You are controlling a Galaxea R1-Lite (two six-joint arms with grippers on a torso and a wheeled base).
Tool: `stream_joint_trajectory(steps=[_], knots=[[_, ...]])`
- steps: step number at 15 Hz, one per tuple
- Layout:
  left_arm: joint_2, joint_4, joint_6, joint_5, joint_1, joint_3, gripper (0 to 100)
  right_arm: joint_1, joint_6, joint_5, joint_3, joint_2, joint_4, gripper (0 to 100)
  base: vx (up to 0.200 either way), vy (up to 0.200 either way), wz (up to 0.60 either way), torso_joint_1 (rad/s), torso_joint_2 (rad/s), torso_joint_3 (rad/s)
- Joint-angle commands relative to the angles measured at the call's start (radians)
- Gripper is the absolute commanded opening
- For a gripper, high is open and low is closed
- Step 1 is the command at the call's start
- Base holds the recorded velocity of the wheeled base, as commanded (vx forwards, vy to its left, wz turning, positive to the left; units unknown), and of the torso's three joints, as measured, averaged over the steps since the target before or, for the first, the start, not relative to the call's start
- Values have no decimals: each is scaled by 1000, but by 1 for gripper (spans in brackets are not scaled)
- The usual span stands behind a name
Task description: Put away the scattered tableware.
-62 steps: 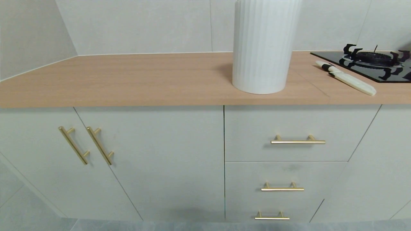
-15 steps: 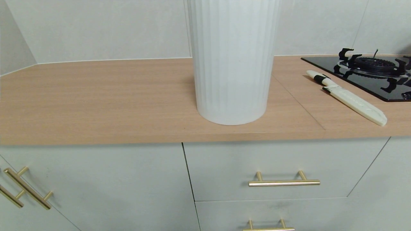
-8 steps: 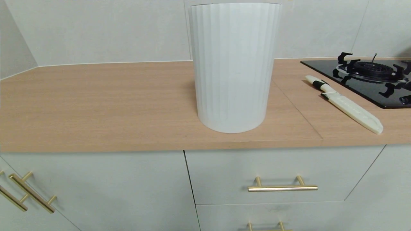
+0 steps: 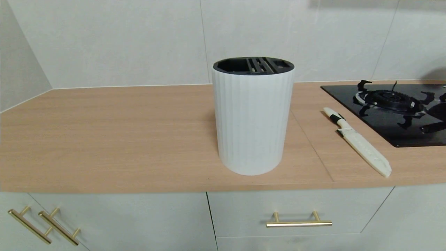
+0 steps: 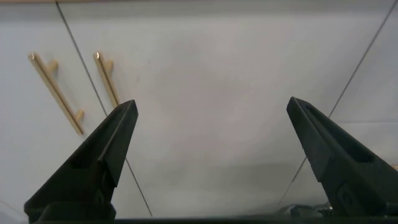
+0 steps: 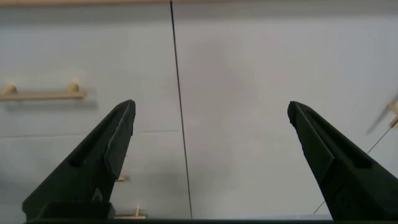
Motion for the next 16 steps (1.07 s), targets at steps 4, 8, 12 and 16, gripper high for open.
stream_joint_trajectory(steps=[4, 8, 12, 16], knots=[[0, 1, 0, 0, 0, 0, 100, 0, -1, 0, 0, 1, 0, 100, 0, 0, 0, 227, -470, -267], [0, 0, 0, 0, 0, 0, 100, 0, -1, 0, 0, 1, 0, 100, 0, 0, 0, 223, -492, -271], [0, 1, 0, 0, 0, 0, 100, 0, -1, 0, 0, 1, 0, 100, 0, 0, 0, 242, -512, -278], [0, 1, 0, 0, 0, 0, 100, 0, -1, 0, 0, 1, 0, 100, 0, 0, 0, 253, -533, -282]])
